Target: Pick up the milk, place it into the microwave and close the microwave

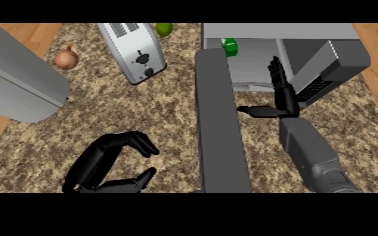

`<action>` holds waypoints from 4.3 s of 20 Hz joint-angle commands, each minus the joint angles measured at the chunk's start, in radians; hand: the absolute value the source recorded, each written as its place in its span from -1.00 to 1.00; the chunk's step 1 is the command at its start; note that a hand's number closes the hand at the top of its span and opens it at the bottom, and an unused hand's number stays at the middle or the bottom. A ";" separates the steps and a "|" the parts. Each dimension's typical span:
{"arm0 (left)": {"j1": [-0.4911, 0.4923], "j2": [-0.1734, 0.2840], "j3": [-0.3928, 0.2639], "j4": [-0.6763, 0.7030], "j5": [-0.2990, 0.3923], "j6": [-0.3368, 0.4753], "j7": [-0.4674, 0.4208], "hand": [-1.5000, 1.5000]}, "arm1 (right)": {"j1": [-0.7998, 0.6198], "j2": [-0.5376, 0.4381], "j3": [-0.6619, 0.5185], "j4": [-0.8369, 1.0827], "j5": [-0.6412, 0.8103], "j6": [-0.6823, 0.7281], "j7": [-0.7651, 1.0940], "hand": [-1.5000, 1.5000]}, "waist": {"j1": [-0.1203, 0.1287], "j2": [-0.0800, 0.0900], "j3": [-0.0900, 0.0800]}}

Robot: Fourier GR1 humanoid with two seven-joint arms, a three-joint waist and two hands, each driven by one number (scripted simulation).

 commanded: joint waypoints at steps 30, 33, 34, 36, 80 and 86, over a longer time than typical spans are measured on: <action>-0.466 -0.045 -0.719 0.721 0.056 0.530 -0.097 1.00 | 0.885 -0.086 0.164 -1.318 -0.188 0.287 0.369 -1.00 | -0.079 -0.003 -0.004; -0.496 -0.044 -0.801 0.717 0.158 0.642 -0.083 1.00 | 0.893 -0.098 0.161 -1.356 -0.246 0.343 0.398 -1.00 | -0.102 0.001 -0.005; -0.493 -0.044 -0.792 0.710 0.169 0.681 -0.071 1.00 | 0.918 -0.088 0.169 -1.423 -0.270 0.348 0.425 -1.00 | -0.115 -0.001 -0.006; -0.535 -0.044 -0.823 0.703 0.217 0.766 -0.082 1.00 | 0.893 -0.140 0.136 -1.400 -0.285 0.372 0.443 -1.00 | -0.120 0.004 -0.005; -1.028 -0.045 -0.535 1.026 0.871 0.966 -0.368 1.00 | 0.779 -0.313 0.170 -1.702 -0.631 0.576 0.710 -1.00 | -0.346 0.082 -0.007; -1.033 -0.045 -0.534 1.045 0.907 0.963 -0.411 1.00 | 0.768 -0.325 0.169 -1.720 -0.663 0.577 0.731 -1.00 | -0.362 0.087 -0.007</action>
